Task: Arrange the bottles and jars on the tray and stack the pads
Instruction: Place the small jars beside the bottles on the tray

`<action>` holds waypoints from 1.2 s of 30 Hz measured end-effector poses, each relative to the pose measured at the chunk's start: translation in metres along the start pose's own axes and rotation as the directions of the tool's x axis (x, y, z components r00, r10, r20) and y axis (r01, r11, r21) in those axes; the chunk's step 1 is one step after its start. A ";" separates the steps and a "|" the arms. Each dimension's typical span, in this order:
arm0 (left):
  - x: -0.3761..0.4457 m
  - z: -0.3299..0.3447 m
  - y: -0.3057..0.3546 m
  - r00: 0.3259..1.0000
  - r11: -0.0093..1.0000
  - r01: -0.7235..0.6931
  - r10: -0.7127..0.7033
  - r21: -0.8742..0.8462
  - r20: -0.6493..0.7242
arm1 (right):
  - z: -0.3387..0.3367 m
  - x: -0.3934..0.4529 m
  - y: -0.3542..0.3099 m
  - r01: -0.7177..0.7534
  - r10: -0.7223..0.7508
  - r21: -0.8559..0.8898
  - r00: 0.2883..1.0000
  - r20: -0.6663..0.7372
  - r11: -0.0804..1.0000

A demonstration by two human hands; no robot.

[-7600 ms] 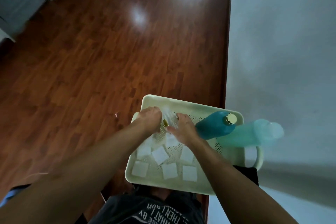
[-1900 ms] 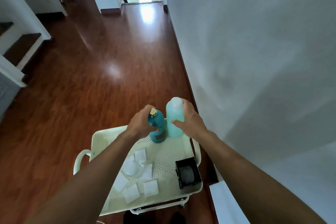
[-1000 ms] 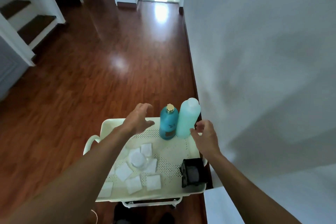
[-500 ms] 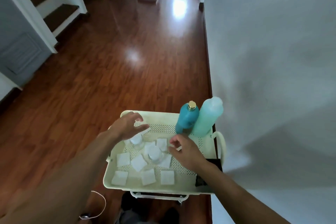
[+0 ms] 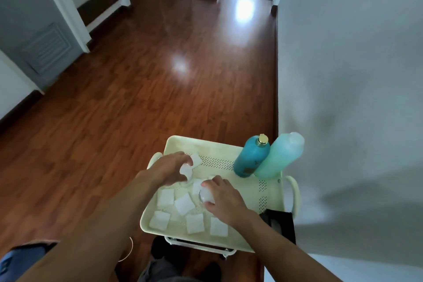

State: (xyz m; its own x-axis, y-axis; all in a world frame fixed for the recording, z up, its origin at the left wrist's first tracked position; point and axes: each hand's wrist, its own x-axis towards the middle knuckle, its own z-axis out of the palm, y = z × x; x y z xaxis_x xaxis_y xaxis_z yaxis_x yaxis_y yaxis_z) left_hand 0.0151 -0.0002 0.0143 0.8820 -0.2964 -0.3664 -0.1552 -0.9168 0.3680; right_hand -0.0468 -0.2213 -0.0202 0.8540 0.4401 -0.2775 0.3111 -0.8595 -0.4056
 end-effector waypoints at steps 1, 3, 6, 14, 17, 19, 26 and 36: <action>0.000 0.000 -0.001 1.000 1.000 0.000 0.000 -0.004 -0.001 | -0.001 0.002 0.000 0.001 -0.001 -0.010 1.000 -0.002 1.000; 0.000 0.000 -0.002 1.000 1.000 0.004 -0.004 -0.015 0.001 | -0.008 0.007 0.002 -0.008 0.008 -0.030 1.000 -0.011 1.000; -0.001 -0.001 -0.003 1.000 0.999 0.006 -0.006 -0.031 0.007 | -0.027 0.019 0.007 -0.034 0.033 -0.012 0.998 -0.057 0.999; 0.001 -0.001 -0.006 0.999 0.997 0.024 -0.026 -0.067 -0.020 | -0.085 0.073 0.005 -0.110 0.101 -0.178 0.993 -0.057 0.978; 0.000 0.000 -0.007 0.999 0.997 0.032 -0.034 -0.065 -0.020 | -0.088 0.086 0.004 -0.138 0.133 -0.222 0.990 -0.037 0.965; 0.001 0.000 -0.007 0.999 0.997 0.038 -0.039 -0.068 -0.008 | -0.084 0.091 0.004 -0.160 0.159 -0.226 0.987 -0.021 0.961; 0.002 0.000 -0.008 0.999 0.997 0.037 -0.037 -0.067 0.008 | -0.076 0.104 0.006 -0.090 0.115 -0.351 0.992 0.051 0.932; 0.006 0.001 -0.010 0.999 0.997 0.027 -0.026 -0.074 0.019 | -0.088 0.119 0.014 -0.030 0.205 -0.666 0.961 0.186 0.746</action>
State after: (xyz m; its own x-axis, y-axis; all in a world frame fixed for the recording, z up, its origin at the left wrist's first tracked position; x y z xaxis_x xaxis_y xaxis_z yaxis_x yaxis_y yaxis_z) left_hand 0.0217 0.0066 0.0078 0.8771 -0.2775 -0.3920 -0.0978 -0.9022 0.4200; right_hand 0.0961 -0.2040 0.0171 0.8067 0.2954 -0.5118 0.4840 -0.8271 0.2855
